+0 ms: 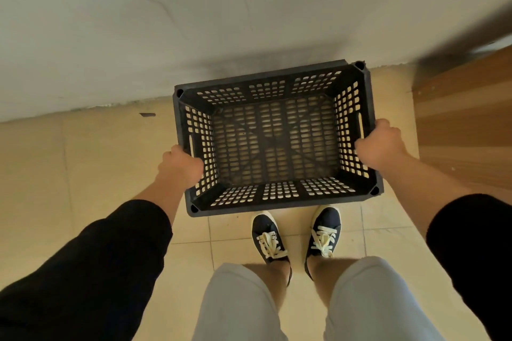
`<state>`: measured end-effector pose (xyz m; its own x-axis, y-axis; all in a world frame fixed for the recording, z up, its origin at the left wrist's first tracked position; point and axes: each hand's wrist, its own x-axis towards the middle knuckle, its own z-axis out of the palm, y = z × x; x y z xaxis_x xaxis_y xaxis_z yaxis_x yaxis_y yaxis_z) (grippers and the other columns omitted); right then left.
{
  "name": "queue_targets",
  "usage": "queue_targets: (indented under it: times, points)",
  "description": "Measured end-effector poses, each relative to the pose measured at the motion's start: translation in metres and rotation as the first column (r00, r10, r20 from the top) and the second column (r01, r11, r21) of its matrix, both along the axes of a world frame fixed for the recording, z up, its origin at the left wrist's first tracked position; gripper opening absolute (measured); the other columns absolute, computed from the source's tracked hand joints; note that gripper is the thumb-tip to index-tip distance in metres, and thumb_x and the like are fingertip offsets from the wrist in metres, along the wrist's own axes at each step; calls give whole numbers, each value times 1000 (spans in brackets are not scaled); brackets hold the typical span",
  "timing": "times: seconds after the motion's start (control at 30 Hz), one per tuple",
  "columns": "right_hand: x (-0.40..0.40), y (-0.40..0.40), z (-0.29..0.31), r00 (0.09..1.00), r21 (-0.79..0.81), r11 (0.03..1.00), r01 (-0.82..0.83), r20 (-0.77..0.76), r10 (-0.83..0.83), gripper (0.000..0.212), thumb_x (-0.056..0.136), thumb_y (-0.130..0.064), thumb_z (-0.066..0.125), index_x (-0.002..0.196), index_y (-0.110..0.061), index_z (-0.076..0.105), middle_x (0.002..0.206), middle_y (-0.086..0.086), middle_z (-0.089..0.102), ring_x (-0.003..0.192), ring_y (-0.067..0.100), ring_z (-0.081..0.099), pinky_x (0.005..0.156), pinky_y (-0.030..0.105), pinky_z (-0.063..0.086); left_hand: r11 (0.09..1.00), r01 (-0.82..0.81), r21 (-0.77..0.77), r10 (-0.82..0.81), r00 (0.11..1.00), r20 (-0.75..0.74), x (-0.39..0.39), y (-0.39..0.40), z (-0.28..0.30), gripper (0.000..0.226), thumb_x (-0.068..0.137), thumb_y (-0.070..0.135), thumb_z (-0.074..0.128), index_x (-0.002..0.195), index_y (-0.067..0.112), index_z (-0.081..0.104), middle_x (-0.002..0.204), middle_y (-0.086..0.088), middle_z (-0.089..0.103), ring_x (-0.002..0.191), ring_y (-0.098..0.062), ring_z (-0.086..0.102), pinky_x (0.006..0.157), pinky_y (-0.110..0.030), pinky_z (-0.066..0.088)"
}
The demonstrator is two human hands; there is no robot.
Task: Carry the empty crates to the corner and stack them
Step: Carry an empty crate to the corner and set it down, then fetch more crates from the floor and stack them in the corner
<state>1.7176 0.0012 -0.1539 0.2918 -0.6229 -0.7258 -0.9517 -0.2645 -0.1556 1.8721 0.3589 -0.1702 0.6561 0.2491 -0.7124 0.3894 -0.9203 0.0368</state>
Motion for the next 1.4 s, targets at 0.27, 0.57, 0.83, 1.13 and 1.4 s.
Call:
queue_targets:
  times: [0.27,0.57,0.83,1.13,1.4]
  points:
    - [-29,43,179,953,97,948,-302,54,298,52,98,-20,55,148,-14,40,141,18,48,126,40,49,104,51,48,909,418,-15,-417,902,-111,-50,-45,184,41,88,43,49,122,20,56,113,-5,59,98,-29,65,85,-47,60]
    - [-87,82,382,947,41,950,-309,110,303,49,100,-23,48,148,-24,40,142,7,49,127,33,47,100,49,50,682,727,-82,-724,686,70,-104,-81,393,44,104,38,47,144,22,49,138,-2,51,117,-26,57,94,-47,54]
    - [-141,136,489,987,-70,995,-72,142,81,53,105,-29,48,156,-20,35,155,10,43,142,36,40,111,49,42,361,926,-113,-903,377,205,-134,-98,477,44,105,40,47,145,21,46,144,-5,49,126,-27,51,100,-49,48]
    - [-268,192,550,934,-154,930,333,190,-303,54,102,-29,52,153,-19,37,156,10,43,139,37,42,107,49,47,-136,987,-88,-950,-104,296,-231,-122,540,48,104,40,46,148,20,46,149,-5,48,130,-29,50,100,-49,46]
    - [-457,254,588,717,-235,678,697,251,-650,63,102,-36,53,159,-23,32,157,6,44,138,34,44,105,47,47,-556,829,-54,-780,-499,377,-422,-151,590,52,104,39,45,153,19,42,150,-6,47,132,-30,48,104,-49,47]
